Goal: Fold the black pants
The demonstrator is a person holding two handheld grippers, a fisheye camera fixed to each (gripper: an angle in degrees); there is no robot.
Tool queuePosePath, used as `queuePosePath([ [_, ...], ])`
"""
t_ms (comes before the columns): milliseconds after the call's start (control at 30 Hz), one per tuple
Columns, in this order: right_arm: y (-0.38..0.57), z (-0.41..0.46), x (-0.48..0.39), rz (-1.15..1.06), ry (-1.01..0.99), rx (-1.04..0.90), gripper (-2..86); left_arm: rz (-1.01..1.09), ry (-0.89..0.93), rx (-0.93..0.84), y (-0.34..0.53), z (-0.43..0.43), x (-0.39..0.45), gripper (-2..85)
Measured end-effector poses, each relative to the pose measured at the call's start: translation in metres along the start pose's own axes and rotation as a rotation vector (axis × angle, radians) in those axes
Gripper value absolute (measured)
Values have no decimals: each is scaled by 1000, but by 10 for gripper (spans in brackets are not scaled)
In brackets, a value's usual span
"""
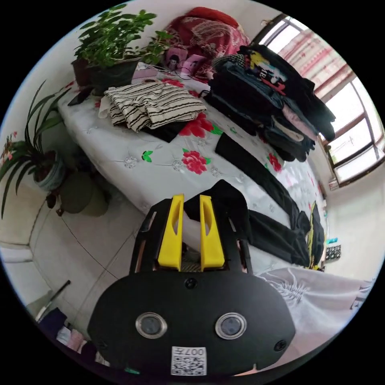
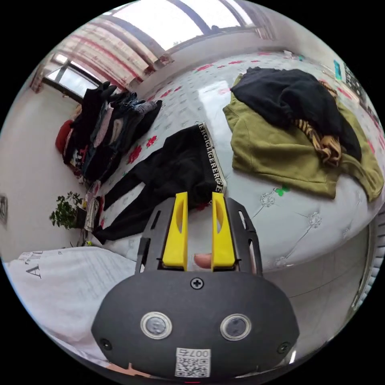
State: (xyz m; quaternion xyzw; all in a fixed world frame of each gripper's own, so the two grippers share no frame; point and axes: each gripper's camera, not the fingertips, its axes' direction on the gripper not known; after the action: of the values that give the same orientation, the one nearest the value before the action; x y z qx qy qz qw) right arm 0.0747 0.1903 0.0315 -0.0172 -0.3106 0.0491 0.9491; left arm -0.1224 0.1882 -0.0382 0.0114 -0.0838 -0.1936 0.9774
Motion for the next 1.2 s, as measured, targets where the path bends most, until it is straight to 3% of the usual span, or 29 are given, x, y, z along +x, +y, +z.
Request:
queuePosePath([
  [167, -19, 41, 8, 140, 73, -72, 78, 81, 87, -105, -27, 36, 28, 91],
  [267, -29, 73, 23, 271, 39, -151, 68, 155, -22, -314, -36, 94, 53, 67],
  [367, -37, 59, 15, 293, -54, -37, 44, 168, 6, -256, -55, 92, 64, 11],
  [533, -40, -3, -44, -70, -105, 151, 22, 403, 213, 108, -89, -7, 91, 3],
  [633, -20, -18, -64, -223, -1, 169, 20, 510, 194, 236, -70, -41, 83, 11],
  [733, 2, 3, -56, -211, 139, 68, 25, 332, 98, 147, -48, -17, 37, 10],
  [800, 17, 28, -37, -78, 243, -50, 27, 178, 31, 46, -33, 3, 4, 15],
  [900, 35, 38, -35, -21, 311, -58, 27, 44, 29, -23, -9, 13, -24, 26],
  [1033, 36, 40, -60, -80, 373, 9, 26, 99, 10, -32, -10, 13, -5, 36],
  [1200, 10, 77, -101, -212, 293, -65, 21, 194, 28, -49, -29, 34, 42, 37],
])
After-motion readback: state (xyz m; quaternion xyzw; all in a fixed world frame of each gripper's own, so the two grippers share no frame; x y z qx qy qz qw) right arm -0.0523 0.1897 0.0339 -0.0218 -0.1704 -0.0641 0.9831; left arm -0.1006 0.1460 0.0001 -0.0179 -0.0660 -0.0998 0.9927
